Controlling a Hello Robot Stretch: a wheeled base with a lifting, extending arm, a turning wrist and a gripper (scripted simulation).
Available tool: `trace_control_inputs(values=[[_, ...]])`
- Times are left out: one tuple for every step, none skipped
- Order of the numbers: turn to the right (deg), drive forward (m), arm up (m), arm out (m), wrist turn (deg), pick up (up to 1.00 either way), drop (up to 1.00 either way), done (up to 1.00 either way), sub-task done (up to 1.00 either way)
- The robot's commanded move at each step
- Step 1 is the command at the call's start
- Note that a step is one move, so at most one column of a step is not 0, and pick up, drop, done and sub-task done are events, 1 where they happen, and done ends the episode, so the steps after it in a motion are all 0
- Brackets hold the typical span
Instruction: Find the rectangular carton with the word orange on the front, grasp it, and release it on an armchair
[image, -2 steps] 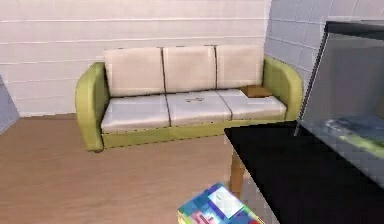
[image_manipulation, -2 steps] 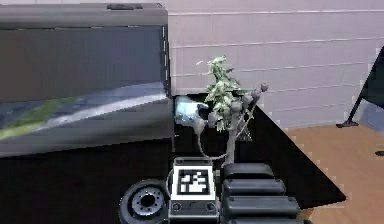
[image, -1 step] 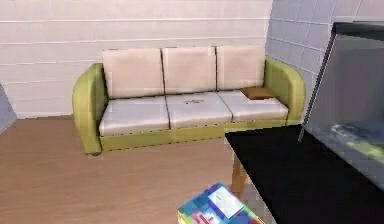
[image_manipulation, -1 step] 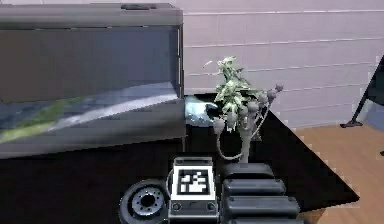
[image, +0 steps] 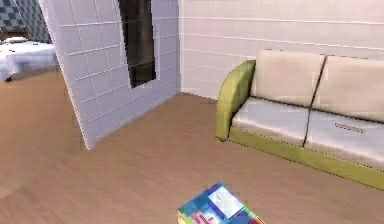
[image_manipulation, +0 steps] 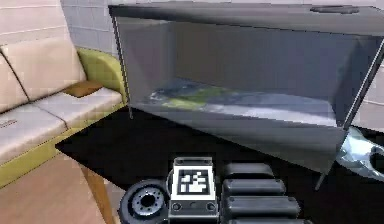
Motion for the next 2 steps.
trace_control_inputs(values=[[0.0,0.55,0.0,0.0,0.0,0.0,0.0,0.0,0.0],[-45.0,0.0,0.0,0.0,0.0,0.0,0.0,0.0,0.0]])
